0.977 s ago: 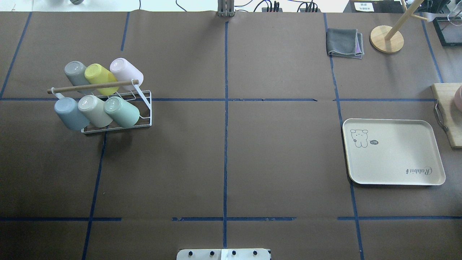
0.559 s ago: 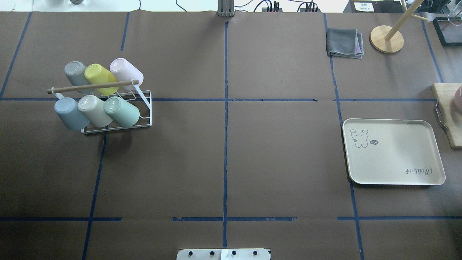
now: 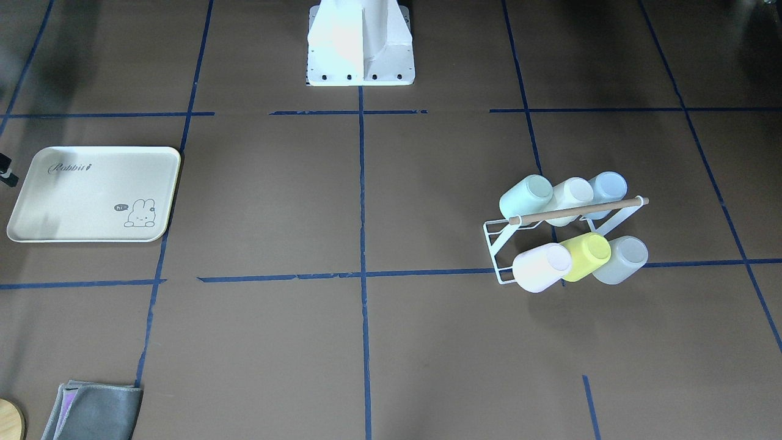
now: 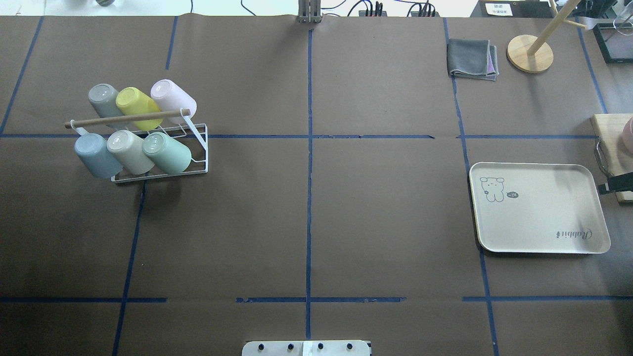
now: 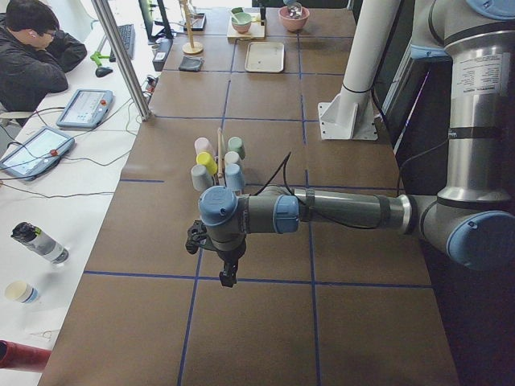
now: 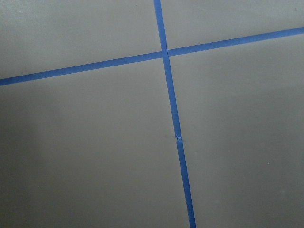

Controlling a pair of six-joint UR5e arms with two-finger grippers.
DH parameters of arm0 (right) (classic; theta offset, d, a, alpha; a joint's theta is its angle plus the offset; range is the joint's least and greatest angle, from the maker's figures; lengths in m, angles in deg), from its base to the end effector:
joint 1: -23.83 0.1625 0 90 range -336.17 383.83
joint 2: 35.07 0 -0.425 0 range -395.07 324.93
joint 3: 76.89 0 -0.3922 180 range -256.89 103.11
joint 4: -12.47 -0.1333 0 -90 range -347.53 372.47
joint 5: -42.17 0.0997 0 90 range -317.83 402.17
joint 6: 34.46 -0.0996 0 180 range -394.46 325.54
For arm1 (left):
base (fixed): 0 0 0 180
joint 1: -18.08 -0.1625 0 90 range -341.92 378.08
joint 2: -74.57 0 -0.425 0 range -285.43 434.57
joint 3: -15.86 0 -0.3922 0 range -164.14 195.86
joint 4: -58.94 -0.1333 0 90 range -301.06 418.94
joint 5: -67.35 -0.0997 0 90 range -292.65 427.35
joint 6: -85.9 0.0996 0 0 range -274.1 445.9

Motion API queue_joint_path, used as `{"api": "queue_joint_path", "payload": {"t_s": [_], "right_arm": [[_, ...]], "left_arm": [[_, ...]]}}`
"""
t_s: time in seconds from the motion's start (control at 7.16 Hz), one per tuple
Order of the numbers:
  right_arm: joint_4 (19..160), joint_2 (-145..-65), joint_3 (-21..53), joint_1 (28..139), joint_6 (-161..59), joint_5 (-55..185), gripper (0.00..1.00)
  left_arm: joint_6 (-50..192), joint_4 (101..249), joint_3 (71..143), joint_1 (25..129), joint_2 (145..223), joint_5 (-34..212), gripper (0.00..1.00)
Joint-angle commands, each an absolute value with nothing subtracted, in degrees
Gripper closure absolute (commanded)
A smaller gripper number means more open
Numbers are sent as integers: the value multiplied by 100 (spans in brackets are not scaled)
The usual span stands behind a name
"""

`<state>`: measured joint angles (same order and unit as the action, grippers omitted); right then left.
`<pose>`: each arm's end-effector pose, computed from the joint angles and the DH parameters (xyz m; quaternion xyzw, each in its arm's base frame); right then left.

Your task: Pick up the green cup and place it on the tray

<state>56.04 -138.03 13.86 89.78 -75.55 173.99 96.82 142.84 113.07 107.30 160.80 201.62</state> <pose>-0.1069 -0.4037 0.6649 0.0480 -0.4354 0.0284 0.8985 -0.0575 -0.4607 0.6389 0.0119 0.3771 0.0857 0.9221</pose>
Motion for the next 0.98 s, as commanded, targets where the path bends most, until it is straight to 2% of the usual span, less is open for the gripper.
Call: {"api": "queue_joint_path", "payload": {"t_s": [0.0, 0.84], "right_arm": [[4885, -13808, 978, 8537, -8096, 17374, 18], [4868, -13948, 845, 8377, -8026, 17304, 40]], "left_arm": [[9688, 14288, 11307, 10721, 16079, 20165, 0], [9689, 14288, 11315, 10720, 16079, 20165, 0]]}}
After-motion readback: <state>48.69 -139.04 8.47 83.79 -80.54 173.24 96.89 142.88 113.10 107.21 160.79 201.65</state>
